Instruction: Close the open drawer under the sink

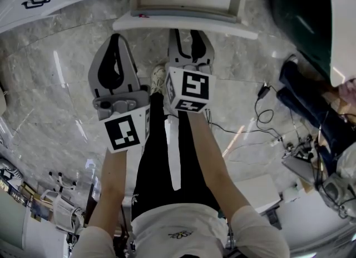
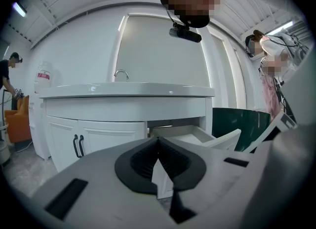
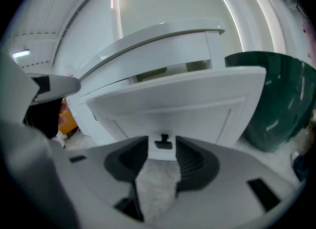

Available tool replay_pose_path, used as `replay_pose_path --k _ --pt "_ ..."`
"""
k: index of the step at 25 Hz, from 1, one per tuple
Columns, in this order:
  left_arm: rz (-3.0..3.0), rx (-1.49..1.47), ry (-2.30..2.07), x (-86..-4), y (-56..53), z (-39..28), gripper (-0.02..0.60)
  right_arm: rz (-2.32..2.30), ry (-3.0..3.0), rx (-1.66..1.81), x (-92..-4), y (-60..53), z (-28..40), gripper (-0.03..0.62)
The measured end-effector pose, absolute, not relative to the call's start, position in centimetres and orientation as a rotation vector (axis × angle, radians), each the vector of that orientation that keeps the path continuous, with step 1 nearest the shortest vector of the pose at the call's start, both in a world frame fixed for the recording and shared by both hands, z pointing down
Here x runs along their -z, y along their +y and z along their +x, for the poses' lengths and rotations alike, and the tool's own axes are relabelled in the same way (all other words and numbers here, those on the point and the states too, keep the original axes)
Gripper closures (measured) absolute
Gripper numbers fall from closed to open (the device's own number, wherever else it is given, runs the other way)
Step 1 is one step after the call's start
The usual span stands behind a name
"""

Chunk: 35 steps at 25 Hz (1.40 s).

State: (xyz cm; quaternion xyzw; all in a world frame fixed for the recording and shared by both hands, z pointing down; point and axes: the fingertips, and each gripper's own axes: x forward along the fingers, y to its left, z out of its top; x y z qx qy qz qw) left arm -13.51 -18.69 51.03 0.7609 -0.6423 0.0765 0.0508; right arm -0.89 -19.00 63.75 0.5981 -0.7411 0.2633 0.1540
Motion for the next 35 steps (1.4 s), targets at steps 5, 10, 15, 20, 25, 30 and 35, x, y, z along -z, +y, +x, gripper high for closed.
replay_pose_path --k 5,10,15,20,25,30,35 --pt "2.315 -0.237 -1.952 -51.2 -18.7 -13.4 0.561 1.684 -2.1 -0.767 -65.4 -19.6 -1.5 0.422" --pt "2.301 -0.271 -1.962 -51.8 -18.5 -13.9 0.561 1.702 -2.08 -0.76 -65.9 -20.0 -1.4 0.422" --pt "2.296 -0.301 -1.972 -52.1 -18.6 -14.3 0.561 1.731 -2.085 -0.709 -65.8 -21.3 -1.1 0.422" --pt "2.293 -0.313 -1.975 -52.3 -18.5 -14.7 0.561 1.717 -2.105 -0.674 -65.8 -21.4 -1.2 0.431" --pt "2.274 -0.301 -1.999 -52.4 -18.4 -15.3 0.561 1.709 -2.093 -0.6 -65.3 -21.2 -1.3 0.436" --pt "2.266 -0.292 -2.004 -52.3 -18.4 -15.7 0.561 1.691 -2.107 -0.58 -64.6 -21.1 -1.3 0.437" --pt "2.281 -0.267 -2.017 -51.5 -18.9 -16.1 0.561 1.699 -2.135 -0.573 -62.8 -21.4 -1.2 0.439"
